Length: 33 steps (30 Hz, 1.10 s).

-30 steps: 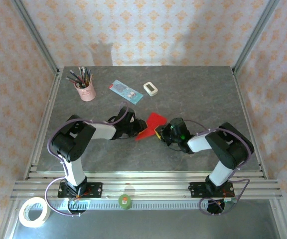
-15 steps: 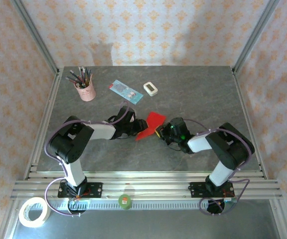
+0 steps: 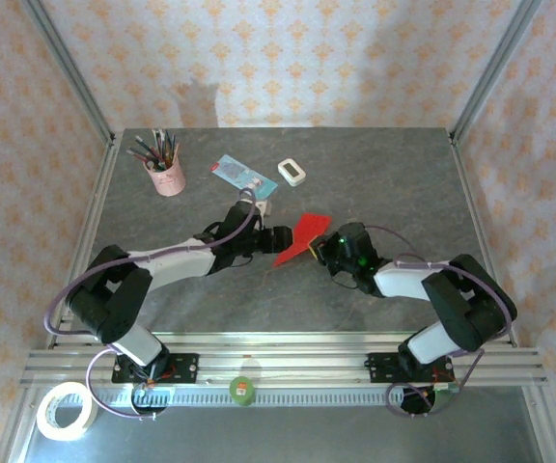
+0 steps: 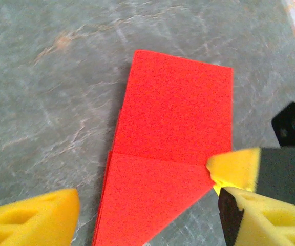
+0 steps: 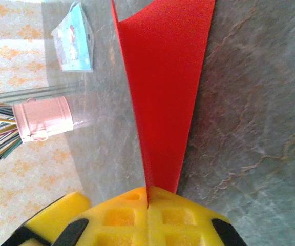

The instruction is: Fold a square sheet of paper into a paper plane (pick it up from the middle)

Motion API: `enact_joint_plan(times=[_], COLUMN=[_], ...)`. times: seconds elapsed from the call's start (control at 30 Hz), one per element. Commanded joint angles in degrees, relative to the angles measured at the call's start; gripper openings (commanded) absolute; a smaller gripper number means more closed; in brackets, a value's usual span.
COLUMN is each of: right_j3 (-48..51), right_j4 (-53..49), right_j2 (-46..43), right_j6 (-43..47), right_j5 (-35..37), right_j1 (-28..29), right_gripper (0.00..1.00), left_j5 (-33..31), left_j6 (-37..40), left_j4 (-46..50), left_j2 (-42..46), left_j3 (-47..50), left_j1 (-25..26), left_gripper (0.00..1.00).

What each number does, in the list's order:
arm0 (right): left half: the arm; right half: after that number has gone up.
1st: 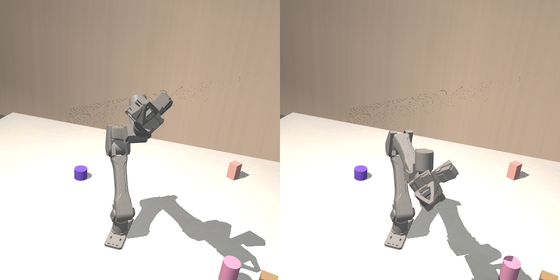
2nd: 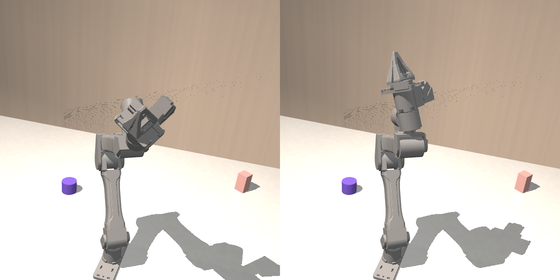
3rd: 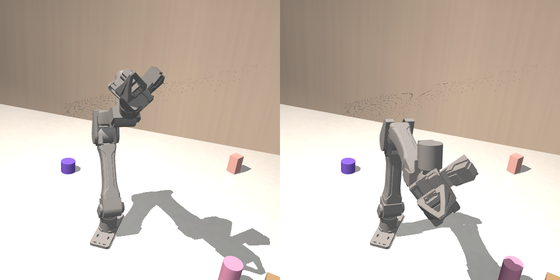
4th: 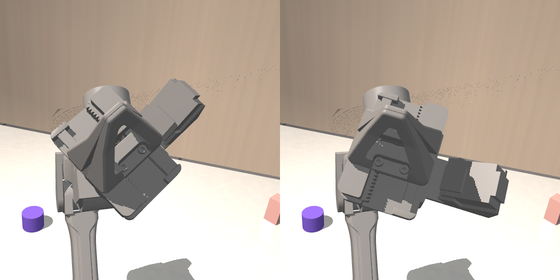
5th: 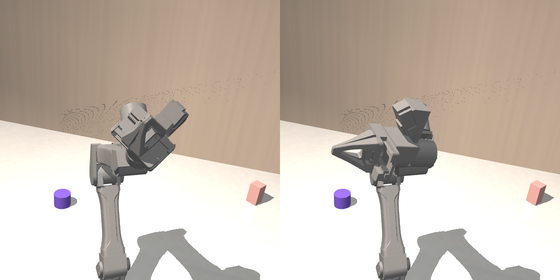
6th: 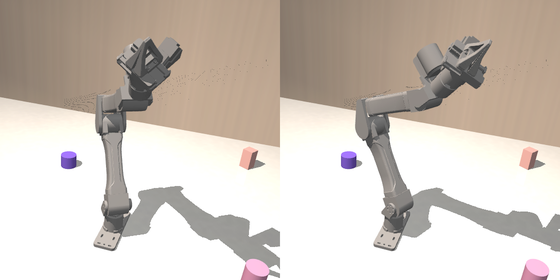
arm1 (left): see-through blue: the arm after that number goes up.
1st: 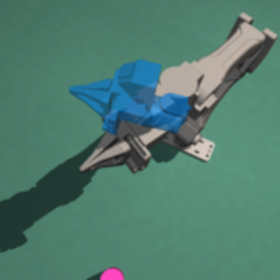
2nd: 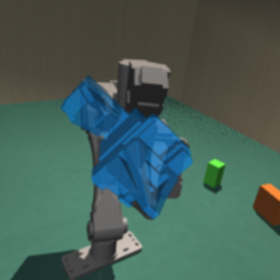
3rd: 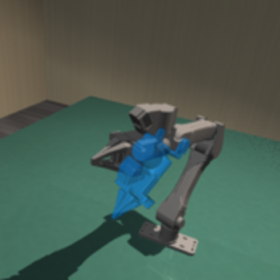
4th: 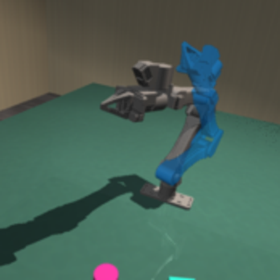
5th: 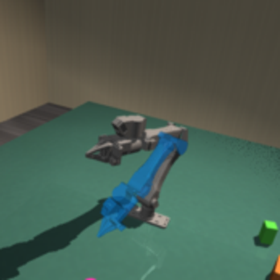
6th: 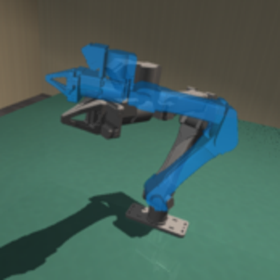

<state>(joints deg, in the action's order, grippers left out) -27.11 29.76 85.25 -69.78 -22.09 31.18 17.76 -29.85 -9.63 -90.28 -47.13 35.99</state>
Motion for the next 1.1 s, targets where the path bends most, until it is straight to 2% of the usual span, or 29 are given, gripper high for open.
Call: enact_joint_plan(times=[0.0,0.23,0.43,0.5,0.67,0.9,1.07], right_j3=[-0.32,0.7,1.1,1.1,1.02,1.84,2.02], right_j4=[-2.96,-2.29,-2.03,-2.01,-2.08,-0.52,-0.58], right_j2=[-1.8,-3.39,-3.4,-3.26,-3.18,-3.22,-3.43], right_j6=[1.52,1.07,0.75,0.53,0.36,-0.52,-0.71], right_j5=[0.74,-0.1,-1.45,-1.81,-2.83,-3.88,-4.09], right_j1=[-1.09,-2.64,-3.71,-3.83,-4.13,-4.37,-4.38], right_gripper=[0.02,0.02,0.02,0.02,0.02,0.02,0.02], left_j5=[-5.75,-7.81,-13.63,-13.53,-8.27,-8.96,-9.71], left_j6=[12.4,23.34,33.25,35.61,40.68,43.92,44.01], left_j4=[0.24,-2.6,-0.66,-1.41,-2.52,-3.53,-5.73], left_j2=[0.66,-1.74,-6.18,-7.5,-9.94,-13.49,-14.01], left_j3=[-0.89,-1.41,-3.83,-3.93,-4.87,-6.7,-5.76], left_j1=[2.89,6.97,10.4,10.92,11.0,10.95,10.95], left_gripper=[0.74,0.75,0.74,0.72,0.66,0.57,0.44])
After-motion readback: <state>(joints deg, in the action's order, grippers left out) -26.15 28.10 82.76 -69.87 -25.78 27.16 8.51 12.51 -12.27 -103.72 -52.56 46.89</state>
